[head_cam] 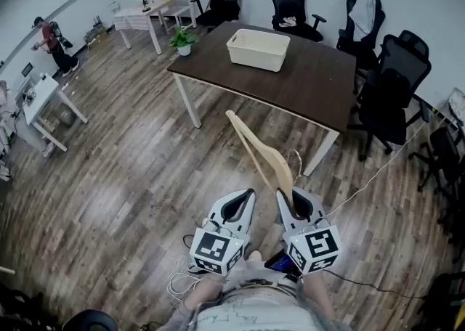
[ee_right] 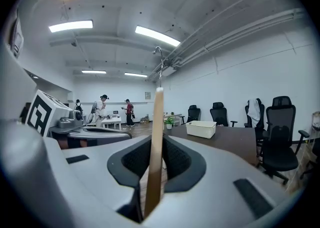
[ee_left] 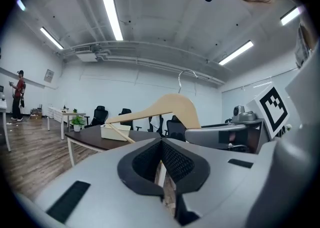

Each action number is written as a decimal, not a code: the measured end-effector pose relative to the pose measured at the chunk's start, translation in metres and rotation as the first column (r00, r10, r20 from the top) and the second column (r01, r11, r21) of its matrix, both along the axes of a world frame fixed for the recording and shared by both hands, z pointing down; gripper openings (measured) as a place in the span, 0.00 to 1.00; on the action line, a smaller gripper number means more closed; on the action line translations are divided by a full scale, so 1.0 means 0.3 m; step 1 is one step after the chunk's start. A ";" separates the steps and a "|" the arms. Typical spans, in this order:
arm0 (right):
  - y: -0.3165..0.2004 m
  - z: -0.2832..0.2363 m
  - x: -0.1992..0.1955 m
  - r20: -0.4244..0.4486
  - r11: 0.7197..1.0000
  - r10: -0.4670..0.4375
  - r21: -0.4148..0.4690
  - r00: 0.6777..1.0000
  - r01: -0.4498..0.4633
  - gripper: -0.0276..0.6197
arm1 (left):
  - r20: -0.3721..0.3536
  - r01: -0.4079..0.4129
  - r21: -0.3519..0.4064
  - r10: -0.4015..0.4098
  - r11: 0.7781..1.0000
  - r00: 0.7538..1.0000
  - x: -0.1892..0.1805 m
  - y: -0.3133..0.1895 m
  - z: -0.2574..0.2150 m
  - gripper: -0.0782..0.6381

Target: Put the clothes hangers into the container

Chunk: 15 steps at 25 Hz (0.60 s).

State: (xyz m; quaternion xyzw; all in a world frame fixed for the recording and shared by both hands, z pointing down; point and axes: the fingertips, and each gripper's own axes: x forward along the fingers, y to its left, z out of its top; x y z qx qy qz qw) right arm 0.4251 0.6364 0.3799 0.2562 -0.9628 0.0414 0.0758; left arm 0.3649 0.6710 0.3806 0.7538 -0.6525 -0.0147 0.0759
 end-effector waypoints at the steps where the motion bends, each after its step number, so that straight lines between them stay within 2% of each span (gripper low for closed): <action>1: -0.004 0.002 -0.005 0.002 1.000 -0.001 -0.004 1.000 0.001 0.14 | -0.002 0.004 0.000 -0.004 1.000 1.000 -0.009 -0.003 0.001 0.12; 15: -0.131 0.007 -0.163 -0.001 1.000 0.011 -0.010 1.000 -0.011 0.14 | -0.025 0.000 0.014 0.000 1.000 1.000 -0.192 -0.150 -0.003 0.12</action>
